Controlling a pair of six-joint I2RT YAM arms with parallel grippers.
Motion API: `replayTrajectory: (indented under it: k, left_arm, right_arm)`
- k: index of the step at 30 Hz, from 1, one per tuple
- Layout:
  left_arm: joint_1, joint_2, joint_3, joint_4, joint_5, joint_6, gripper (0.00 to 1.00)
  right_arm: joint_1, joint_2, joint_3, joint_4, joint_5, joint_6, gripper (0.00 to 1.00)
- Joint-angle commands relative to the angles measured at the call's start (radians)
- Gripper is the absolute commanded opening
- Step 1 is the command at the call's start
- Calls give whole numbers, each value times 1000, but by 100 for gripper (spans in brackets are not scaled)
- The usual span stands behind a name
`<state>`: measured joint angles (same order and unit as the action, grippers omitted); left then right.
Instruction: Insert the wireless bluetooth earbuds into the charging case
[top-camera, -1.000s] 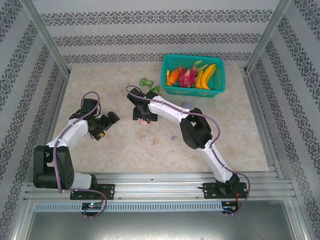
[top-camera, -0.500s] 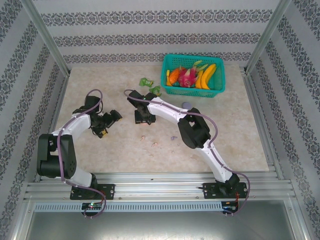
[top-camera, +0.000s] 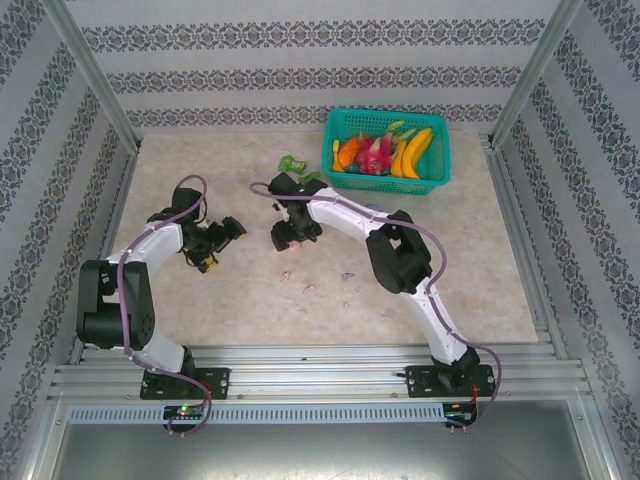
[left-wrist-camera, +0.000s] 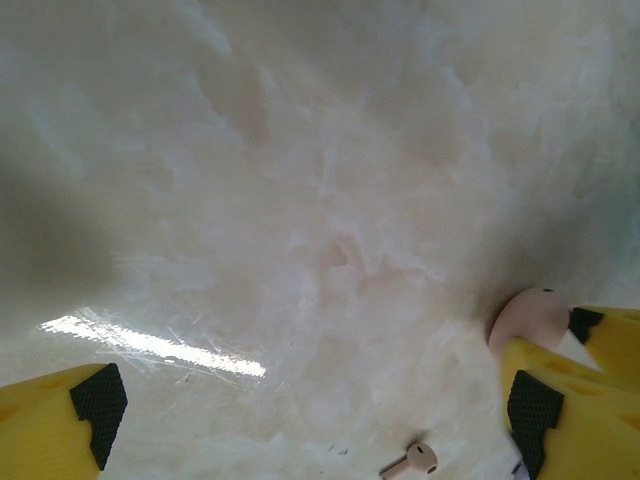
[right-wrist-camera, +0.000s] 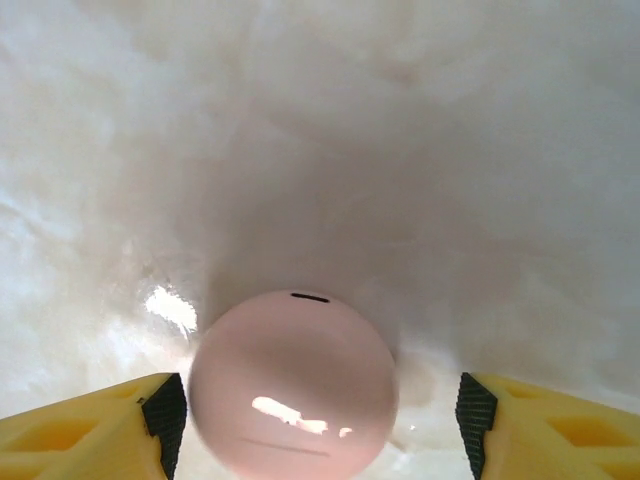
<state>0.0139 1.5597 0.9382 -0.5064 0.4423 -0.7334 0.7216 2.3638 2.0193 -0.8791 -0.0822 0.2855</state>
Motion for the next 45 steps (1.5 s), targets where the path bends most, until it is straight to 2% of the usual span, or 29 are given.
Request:
replayTrajectory:
  k: [1, 4, 11, 17, 26, 35, 41, 45]
  left_arm:
    - [-6, 16, 33, -15, 18, 31, 100]
    - [-7, 26, 43, -17, 12, 37, 100]
    - [-8, 61, 48, 6, 17, 34, 100]
    - [-7, 85, 60, 14, 32, 30, 100]
    - [-7, 43, 58, 2, 20, 23, 100]
    - [-7, 1, 39, -1, 4, 14, 100]
    - [-7, -8, 41, -3, -1, 17, 100]
    - [-8, -16, 36, -4, 0, 20, 100]
  right_arm:
    - [-61, -121, 0, 33, -50, 83, 74]
    - [-82, -121, 54, 5, -52, 172, 74]
    - [-74, -101, 81, -25, -39, 244, 75]
    - [-43, -44, 100, -55, -53, 238, 76]
    - [-16, 19, 100, -51, -89, 265, 76]
    - [-2, 78, 123, -22, -176, 275, 76]
    - [25, 101, 162, 17, -246, 241, 75]
    - [52, 112, 189, 14, -242, 171, 74]
